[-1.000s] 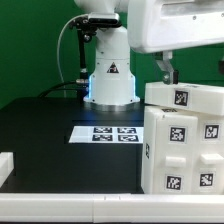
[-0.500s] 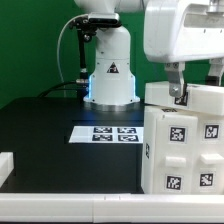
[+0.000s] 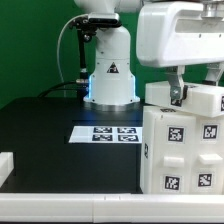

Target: Assemble cabinet

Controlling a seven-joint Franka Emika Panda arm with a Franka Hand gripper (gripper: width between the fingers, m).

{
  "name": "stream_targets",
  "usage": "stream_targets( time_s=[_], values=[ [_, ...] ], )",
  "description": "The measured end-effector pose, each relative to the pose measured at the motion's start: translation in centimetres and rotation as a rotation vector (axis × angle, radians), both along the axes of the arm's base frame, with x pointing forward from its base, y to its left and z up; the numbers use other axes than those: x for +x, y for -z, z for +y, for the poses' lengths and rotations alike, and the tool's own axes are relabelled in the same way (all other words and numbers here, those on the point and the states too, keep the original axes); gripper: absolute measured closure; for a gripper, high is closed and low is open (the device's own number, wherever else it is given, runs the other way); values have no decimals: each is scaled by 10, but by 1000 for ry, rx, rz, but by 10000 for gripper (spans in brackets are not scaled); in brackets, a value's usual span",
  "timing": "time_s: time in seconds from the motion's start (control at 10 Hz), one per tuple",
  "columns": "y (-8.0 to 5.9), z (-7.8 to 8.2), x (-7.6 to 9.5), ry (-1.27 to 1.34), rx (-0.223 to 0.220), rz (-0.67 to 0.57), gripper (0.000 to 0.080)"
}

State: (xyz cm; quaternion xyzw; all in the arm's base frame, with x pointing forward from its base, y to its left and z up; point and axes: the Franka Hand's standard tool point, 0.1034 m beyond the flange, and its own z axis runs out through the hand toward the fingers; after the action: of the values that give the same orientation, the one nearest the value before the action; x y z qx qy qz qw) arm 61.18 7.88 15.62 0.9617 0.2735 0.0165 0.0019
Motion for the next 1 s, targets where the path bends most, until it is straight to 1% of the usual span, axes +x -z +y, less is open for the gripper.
stream_targets(
  time_s=[0.4,0.6,0.7,0.8,1.0],
  values=[
    [0,0,0,309,10,2,245],
    [1,0,0,729,26,-9,245],
    [0,-1,0,846,27,-9,244],
    [1,-2,0,857,28,-7,243],
    [1,-2,0,1016,35,-7,243]
  ],
)
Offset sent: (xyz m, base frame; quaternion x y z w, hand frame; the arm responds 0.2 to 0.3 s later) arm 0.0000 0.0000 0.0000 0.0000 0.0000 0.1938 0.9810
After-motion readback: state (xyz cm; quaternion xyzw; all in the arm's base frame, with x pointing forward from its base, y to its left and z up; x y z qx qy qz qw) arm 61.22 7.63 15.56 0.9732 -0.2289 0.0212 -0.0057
